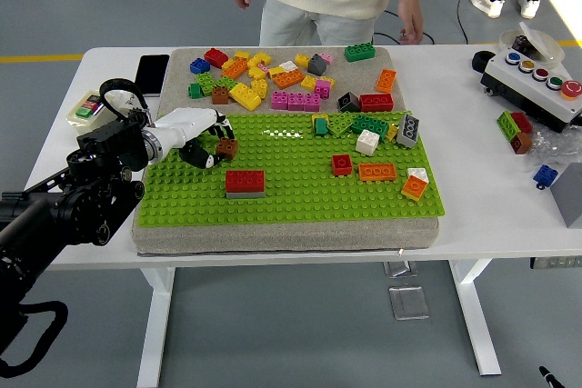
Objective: Pick up the brick,pile it on top of brick,press brick,pick up the brick,pile it on top of brick,press brick
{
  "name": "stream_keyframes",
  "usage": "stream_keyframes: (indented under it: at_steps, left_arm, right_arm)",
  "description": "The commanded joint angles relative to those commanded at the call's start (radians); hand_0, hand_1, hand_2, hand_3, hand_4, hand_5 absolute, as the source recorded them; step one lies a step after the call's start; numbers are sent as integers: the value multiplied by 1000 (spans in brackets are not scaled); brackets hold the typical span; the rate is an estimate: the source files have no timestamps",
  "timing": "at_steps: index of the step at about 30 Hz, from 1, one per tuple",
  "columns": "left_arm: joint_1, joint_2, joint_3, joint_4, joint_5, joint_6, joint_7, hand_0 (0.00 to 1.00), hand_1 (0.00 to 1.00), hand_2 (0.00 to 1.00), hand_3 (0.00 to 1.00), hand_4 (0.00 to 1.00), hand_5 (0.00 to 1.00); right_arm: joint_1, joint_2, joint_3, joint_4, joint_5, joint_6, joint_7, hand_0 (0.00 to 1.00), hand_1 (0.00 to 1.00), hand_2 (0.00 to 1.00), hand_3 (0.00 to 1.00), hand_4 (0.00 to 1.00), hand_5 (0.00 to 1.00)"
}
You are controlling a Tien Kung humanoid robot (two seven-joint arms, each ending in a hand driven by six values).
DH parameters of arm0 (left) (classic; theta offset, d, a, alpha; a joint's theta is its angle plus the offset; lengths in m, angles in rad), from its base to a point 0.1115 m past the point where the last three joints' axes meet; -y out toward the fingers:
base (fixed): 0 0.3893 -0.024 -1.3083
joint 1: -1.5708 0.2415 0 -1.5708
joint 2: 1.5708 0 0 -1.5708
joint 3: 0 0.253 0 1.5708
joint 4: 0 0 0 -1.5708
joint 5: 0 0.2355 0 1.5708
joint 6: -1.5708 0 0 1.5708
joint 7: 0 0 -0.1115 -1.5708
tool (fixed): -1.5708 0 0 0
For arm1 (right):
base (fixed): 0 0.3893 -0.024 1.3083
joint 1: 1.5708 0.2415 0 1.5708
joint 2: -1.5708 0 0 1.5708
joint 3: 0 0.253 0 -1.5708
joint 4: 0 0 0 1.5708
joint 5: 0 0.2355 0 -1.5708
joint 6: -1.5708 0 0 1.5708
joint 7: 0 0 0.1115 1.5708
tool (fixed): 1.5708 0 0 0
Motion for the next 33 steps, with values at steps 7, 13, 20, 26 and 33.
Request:
stream_keyframes:
  at_steps: [7,13,20,26,33]
  left_arm:
    - [6,7,-18,-33,8,-9,3,725,671,614,565,532,30]
    - [13,12,-34,-60,15,-13,8,711,665,608,555,487,13]
    - [25,15,-52,-93,26,-18,20,692,650,601,548,460,3]
    - [40,21,-71,-130,42,-26,32,687,646,598,546,453,2]
    - [64,32,-100,-183,62,-38,50,687,641,599,545,448,2]
  right_arm:
    - [-1,-1,5,0,1,1,2,752,676,726,736,998,645]
    - [-2,-1,8,0,2,-1,3,752,675,725,735,998,645]
    - [-5,-3,13,0,3,1,3,753,675,725,736,998,646]
    - [-6,-4,17,0,4,1,5,753,675,725,735,998,644]
    - [-11,-5,20,0,2,2,6,752,675,725,736,998,644]
